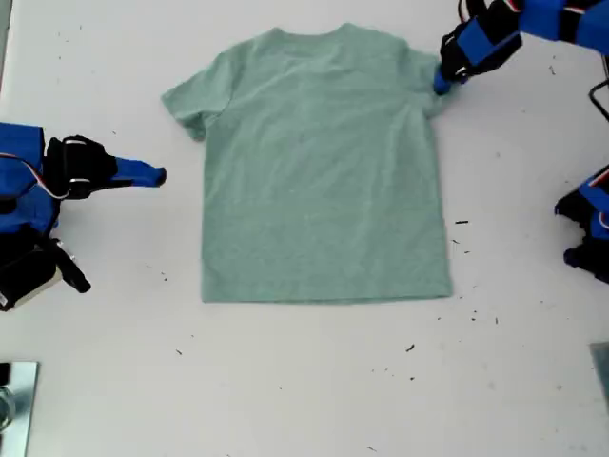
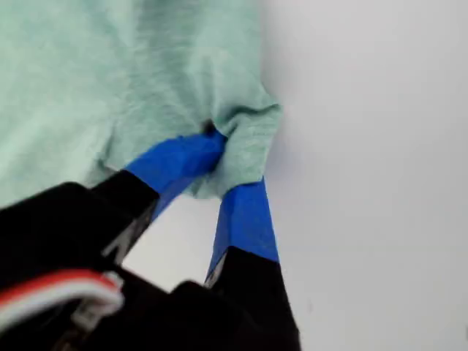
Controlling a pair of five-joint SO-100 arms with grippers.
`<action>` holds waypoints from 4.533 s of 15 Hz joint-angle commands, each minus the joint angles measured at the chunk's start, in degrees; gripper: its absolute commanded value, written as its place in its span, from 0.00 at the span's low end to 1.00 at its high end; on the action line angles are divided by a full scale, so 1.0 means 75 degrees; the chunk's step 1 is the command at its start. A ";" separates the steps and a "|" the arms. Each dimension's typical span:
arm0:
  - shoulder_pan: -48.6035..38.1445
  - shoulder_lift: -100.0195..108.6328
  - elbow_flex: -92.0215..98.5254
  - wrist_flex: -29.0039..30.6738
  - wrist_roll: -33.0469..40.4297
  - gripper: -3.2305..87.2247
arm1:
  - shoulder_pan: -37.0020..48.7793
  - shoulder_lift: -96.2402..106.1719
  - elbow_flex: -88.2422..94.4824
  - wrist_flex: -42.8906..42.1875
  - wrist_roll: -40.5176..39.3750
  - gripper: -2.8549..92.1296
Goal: Fold t shirt
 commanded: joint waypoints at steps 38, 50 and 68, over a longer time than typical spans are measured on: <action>-0.0574 -0.2684 -0.3105 -0.0141 -0.0176 0.03 | -0.3199 1.0277 0.9398 -0.0762 0.4488 0.05; -0.4512 -1.5375 -1.5082 0.4055 0.5086 0.25 | -0.3199 1.1602 0.9797 -0.0352 0.4477 0.05; -0.4547 -1.4965 -1.1461 -0.0070 0.4723 0.03 | -0.3293 1.2457 1.0031 0.0047 0.4617 0.05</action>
